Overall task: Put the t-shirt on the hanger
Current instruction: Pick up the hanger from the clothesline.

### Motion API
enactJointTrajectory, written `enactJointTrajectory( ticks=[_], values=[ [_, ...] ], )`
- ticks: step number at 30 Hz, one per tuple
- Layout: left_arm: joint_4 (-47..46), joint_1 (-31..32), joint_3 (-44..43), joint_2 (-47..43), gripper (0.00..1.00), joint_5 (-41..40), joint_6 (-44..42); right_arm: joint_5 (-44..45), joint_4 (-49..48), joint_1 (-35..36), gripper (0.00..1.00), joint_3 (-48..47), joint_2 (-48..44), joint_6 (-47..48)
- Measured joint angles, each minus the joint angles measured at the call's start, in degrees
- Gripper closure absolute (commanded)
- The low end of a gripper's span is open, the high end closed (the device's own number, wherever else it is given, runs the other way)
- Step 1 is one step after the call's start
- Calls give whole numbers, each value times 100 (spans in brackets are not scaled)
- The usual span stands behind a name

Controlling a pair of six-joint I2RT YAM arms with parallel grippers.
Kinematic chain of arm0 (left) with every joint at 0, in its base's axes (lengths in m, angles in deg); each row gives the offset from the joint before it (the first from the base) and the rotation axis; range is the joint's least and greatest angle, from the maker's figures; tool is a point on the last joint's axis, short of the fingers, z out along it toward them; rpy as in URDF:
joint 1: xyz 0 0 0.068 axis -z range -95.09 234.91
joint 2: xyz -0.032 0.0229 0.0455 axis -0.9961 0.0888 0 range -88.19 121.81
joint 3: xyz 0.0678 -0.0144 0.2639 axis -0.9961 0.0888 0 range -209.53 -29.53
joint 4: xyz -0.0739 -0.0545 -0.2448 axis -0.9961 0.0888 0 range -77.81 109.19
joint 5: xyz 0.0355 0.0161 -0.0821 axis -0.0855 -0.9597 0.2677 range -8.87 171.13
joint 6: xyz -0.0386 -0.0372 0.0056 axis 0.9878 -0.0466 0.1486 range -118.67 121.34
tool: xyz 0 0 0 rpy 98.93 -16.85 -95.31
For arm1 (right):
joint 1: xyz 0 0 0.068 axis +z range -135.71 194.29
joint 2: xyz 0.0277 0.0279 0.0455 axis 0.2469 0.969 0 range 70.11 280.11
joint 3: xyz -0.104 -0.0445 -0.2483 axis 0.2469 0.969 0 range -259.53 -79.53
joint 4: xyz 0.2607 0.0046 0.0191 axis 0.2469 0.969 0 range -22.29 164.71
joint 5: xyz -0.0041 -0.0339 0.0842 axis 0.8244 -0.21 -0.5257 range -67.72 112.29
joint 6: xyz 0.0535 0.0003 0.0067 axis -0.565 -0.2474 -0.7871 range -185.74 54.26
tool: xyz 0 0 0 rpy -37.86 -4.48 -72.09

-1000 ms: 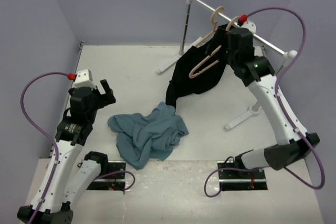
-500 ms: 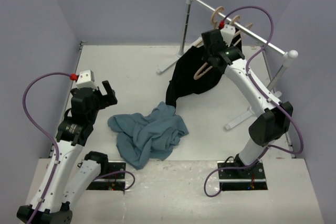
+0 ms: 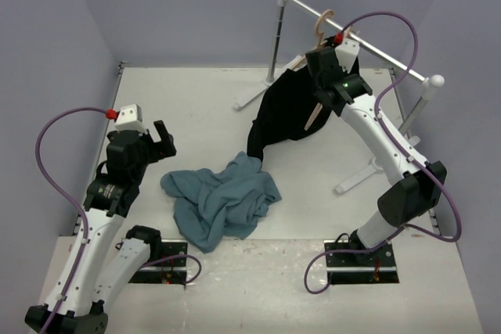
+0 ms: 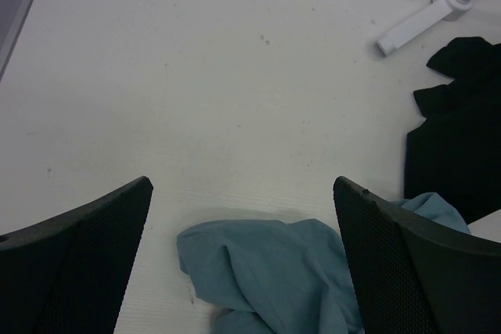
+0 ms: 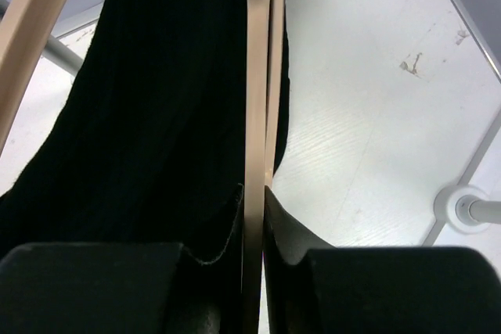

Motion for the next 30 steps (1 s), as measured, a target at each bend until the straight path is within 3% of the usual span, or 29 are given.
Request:
enactJointTrajectory(
  ticks=[10,30],
  values=[
    [-2,0,0,0,0,95,0,46,63,61,100,-15,0,-61],
    [-44,0,2,175,0,213,-2,127,940,215,100,-442,-612,-8]
  ],
)
